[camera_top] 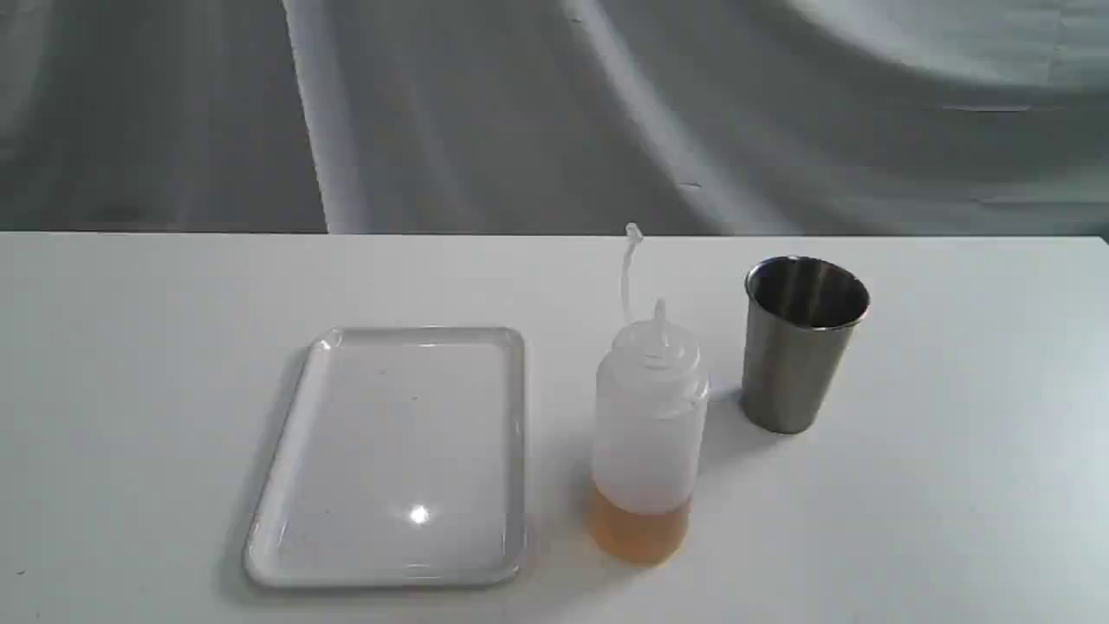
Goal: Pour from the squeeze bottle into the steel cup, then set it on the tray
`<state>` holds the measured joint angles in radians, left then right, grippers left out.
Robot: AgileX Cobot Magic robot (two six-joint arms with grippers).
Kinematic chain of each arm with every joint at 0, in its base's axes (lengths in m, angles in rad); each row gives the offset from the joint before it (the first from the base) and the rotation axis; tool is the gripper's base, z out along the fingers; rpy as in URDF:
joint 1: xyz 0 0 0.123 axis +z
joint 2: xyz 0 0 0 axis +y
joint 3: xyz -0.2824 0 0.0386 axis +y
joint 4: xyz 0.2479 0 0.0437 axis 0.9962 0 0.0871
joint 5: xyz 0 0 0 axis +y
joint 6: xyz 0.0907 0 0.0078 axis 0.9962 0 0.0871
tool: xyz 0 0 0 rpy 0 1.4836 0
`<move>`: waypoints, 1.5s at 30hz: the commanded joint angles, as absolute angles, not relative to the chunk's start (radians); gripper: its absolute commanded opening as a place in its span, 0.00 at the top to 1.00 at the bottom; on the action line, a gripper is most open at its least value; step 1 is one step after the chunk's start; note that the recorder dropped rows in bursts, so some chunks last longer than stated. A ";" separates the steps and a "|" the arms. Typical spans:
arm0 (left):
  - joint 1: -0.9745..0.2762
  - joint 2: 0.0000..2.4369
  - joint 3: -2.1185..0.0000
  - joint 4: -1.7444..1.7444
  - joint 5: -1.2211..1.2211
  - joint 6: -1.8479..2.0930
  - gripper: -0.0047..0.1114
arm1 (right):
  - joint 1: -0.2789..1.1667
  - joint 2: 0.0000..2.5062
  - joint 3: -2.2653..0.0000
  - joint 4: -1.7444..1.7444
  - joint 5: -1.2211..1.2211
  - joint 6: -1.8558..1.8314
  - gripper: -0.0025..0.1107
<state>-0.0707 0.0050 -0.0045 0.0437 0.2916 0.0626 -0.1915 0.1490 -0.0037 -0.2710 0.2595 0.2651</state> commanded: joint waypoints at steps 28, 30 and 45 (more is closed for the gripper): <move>-0.074 0.000 0.000 0.044 0.285 0.061 0.89 | -0.198 0.145 -0.076 -0.098 0.253 0.266 0.98; -0.074 0.000 0.000 0.044 0.285 0.061 0.89 | -0.198 0.145 -0.133 -0.096 0.253 0.266 0.98; -0.074 0.000 0.000 0.044 0.285 0.061 0.89 | -0.198 0.220 -0.397 -0.081 0.299 0.266 0.98</move>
